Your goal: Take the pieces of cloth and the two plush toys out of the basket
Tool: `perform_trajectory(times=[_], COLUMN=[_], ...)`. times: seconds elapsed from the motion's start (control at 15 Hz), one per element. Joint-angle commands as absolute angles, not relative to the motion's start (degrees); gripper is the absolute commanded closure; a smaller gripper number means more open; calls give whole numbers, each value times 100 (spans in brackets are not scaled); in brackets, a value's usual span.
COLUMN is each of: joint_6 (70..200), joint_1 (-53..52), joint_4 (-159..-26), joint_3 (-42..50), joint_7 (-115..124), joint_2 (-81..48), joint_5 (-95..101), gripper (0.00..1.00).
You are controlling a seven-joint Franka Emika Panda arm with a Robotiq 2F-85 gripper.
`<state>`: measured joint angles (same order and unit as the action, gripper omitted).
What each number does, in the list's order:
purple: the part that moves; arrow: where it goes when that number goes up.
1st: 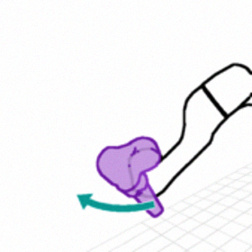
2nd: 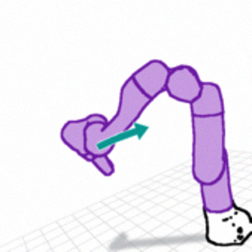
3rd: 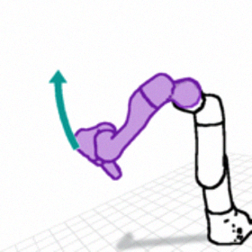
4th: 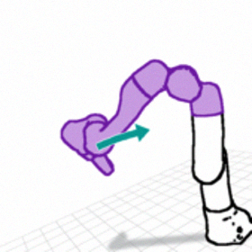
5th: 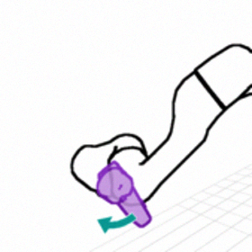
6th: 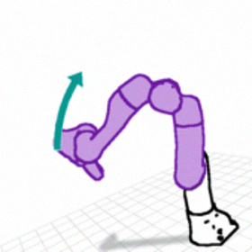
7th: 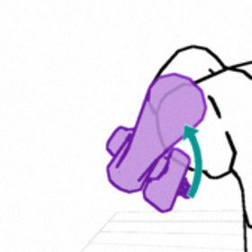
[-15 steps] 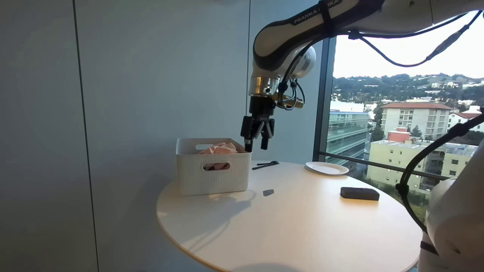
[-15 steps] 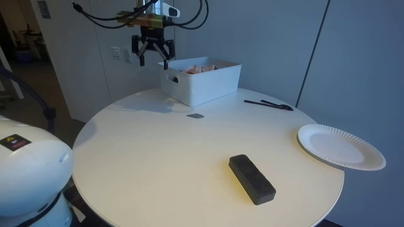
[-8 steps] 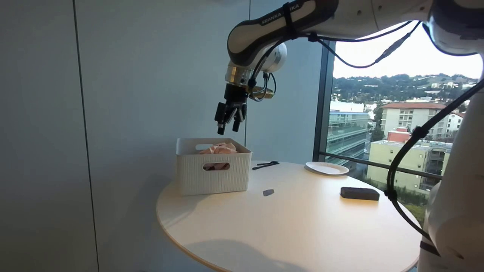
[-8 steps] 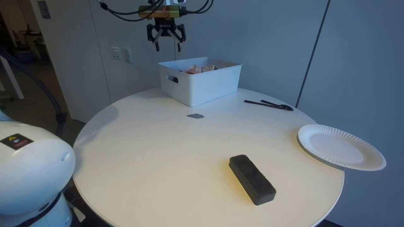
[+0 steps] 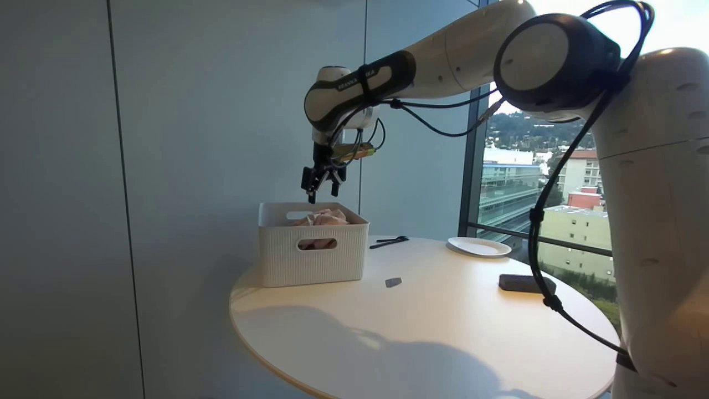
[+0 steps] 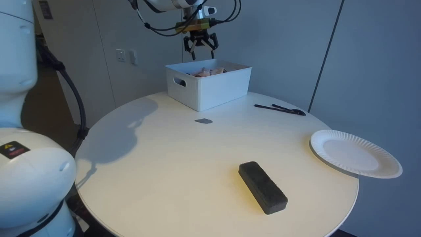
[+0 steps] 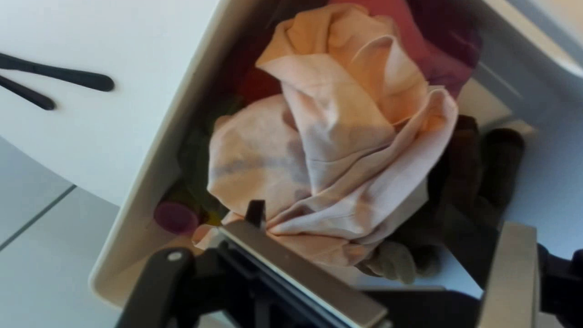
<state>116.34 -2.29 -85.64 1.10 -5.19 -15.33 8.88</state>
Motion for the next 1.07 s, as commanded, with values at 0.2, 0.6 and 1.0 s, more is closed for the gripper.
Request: perform_trajectory(times=[0.2,0.6,1.0], joint_6=[9862,8021,7797], joint_1=[17,413,467], joint_4=[-6459,-5460,-5128], joint_3=[250,33,18], joint_7=[-96,-292,-392], joint_2=[-3042,-3593,-3653], joint_5=[702,-339,-673], gripper=[0,0,49])
